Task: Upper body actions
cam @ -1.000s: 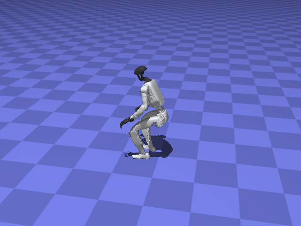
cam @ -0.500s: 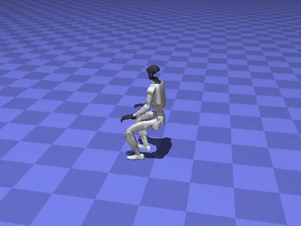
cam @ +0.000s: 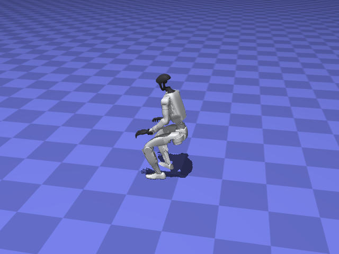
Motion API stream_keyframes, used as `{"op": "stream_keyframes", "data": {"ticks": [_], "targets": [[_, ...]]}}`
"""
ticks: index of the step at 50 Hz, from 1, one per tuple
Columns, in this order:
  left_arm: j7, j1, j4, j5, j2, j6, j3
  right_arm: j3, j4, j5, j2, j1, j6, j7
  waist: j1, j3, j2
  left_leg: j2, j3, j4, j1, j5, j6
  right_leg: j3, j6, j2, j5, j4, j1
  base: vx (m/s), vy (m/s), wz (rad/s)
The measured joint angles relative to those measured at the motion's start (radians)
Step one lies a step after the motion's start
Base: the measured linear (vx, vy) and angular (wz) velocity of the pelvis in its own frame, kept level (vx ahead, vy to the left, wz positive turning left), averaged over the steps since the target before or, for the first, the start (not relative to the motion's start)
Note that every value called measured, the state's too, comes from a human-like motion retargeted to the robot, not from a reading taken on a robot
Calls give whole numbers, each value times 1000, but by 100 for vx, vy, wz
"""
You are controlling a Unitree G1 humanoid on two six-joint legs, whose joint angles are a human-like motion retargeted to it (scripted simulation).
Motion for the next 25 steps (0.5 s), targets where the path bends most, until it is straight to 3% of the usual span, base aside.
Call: {"op": "stream_keyframes", "data": {"ticks": [5,11,15,21,25], "targets": [[-31,39,-126,39,51,3,5,-6,-90,99,-55,70,-54,-11,14,-2,-10,-40,15,-51,-38,-26,-7,-10,-32,4,-21,-32,-47,14,-12,15],[-81,45,-57,-48,53,-17,12,23,34,261,-45,45,-204,76,15,-24,-25,-31,15,-187,6,-14,-10,-27,-20,32,-31,-145,-10,13,-11,-1],[-80,0,126,-76,48,-47,21,16,208,223,-12,-10,-217,125,17,-41,-33,-19,5,-334,91,28,-25,-43,14,51,-4,-282,66,9,-9,-2],[-111,-130,622,-140,46,-218,47,-31,642,146,63,-156,-324,275,18,-58,-24,21,-4,-619,275,130,-54,-85,75,99,97,-567,248,10,-9,-10],[-259,-138,795,-136,75,-185,69,-59,847,176,80,-182,-366,459,27,-71,-9,52,-5,-814,417,197,-79,-105,117,153,169,-770,391,16,-8,-19]]}}
